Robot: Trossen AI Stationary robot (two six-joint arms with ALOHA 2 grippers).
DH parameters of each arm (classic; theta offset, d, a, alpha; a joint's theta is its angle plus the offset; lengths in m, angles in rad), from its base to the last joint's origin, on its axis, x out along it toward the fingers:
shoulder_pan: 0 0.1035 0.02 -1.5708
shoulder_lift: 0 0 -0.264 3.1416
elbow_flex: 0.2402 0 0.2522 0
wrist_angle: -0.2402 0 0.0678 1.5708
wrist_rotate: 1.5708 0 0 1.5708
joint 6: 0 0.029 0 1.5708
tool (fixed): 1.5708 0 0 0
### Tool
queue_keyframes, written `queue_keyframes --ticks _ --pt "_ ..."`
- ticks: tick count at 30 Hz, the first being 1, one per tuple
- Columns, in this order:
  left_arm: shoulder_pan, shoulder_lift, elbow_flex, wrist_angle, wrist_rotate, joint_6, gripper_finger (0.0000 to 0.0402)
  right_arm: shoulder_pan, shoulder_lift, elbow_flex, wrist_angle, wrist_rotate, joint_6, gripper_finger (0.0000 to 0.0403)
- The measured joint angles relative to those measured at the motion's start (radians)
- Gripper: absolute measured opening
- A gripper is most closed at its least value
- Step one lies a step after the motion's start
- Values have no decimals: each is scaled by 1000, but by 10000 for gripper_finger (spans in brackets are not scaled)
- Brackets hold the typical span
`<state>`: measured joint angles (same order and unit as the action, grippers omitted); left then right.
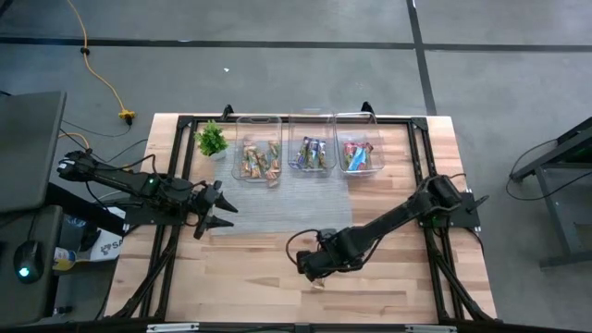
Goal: Pick and place Granola Bars by type
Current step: Put the yellow granola bar into the left transparent bin
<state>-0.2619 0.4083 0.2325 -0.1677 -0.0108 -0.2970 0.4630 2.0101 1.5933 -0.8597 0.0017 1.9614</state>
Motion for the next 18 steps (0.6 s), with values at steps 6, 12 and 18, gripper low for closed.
queue_keyframes --ticks 6,12,18 --pt "0 0 0 0 1 0 216 -10 0 -112 108 -60 20 222" --pt "0 0 0 -12 2 0 216 -30 0 -151 134 -62 4 222" --pt "0 0 0 -18 3 0 216 -58 0 -198 212 -56 -10 222"
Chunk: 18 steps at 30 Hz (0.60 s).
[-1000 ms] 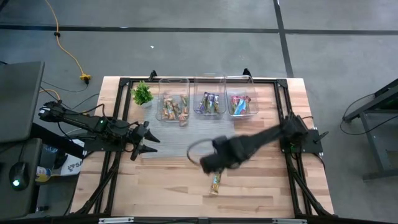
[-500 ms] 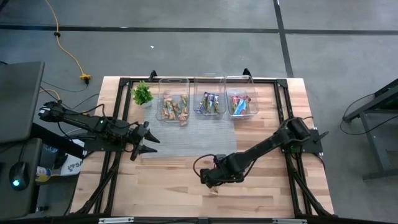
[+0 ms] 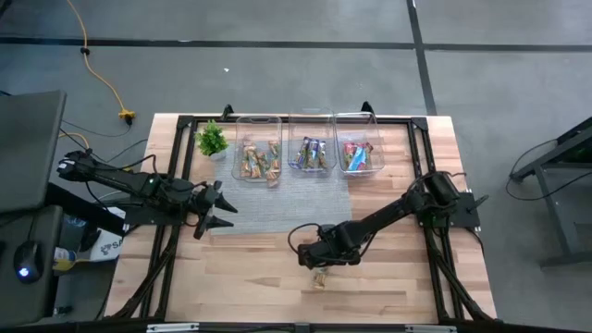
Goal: Pick and place Granola Bars by type
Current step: Put the yellow granola bar into the left transparent bin
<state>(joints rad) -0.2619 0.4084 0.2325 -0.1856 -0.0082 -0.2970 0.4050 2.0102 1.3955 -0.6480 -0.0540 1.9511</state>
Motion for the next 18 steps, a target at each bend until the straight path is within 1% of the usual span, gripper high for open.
queue_keyframes --ticks 11,14,18 --pt "0 0 0 -1 0 2 216 -10 -2 -67 63 -22 2 221" --pt "0 0 0 -2 -1 4 216 -15 -3 -77 79 -33 1 210" --pt "0 0 0 -2 -2 4 216 -29 -4 -85 97 -44 -29 184"
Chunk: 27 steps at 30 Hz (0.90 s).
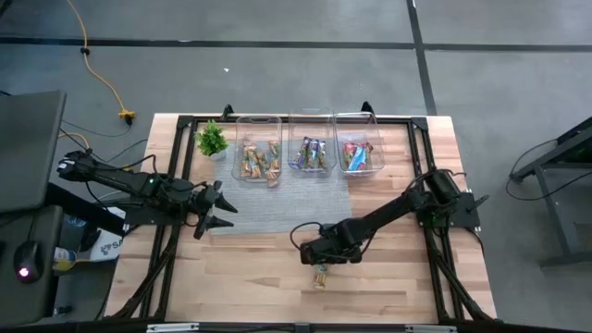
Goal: Pick and place Granola Bars by type
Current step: Put the yellow granola bar into the left transparent bin
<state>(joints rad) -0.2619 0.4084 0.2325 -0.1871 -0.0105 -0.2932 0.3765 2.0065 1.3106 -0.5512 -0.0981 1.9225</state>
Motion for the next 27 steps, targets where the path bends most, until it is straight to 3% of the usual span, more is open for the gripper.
queue_keyframes --ticks 13,21,27 --pt "0 0 0 0 -5 0 216 -22 5 0 47 22 -54 124" --pt "0 0 0 1 -5 -3 216 -33 9 89 62 185 -131 106" --pt "0 0 0 2 -5 -3 216 -101 9 239 58 270 -329 101"
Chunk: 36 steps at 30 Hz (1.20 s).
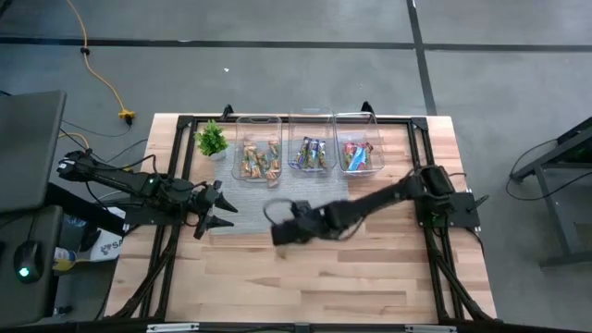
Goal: Pick and place Granola Bars by type
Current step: Put the yellow granola bar into the left transparent bin
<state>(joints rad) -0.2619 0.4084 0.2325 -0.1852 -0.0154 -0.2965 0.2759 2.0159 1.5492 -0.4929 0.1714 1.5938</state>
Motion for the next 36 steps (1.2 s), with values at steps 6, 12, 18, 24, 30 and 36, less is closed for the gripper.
queue_keyframes --ticks 6,12,18,24,30,36 --pt "0 0 0 0 2 0 216 -107 0 209 -2 78 -296 101" --pt "0 0 0 1 5 0 216 -260 -3 378 -48 90 -562 100" --pt "0 0 0 1 5 0 216 -414 -4 419 -48 5 -745 100" --pt "0 0 0 1 4 0 216 -538 -4 380 -41 -85 -828 100" --pt "0 0 0 1 -1 0 216 -580 -3 366 16 -186 -880 116" --pt "0 0 0 2 -23 -1 216 -577 -3 366 49 -178 -905 156"
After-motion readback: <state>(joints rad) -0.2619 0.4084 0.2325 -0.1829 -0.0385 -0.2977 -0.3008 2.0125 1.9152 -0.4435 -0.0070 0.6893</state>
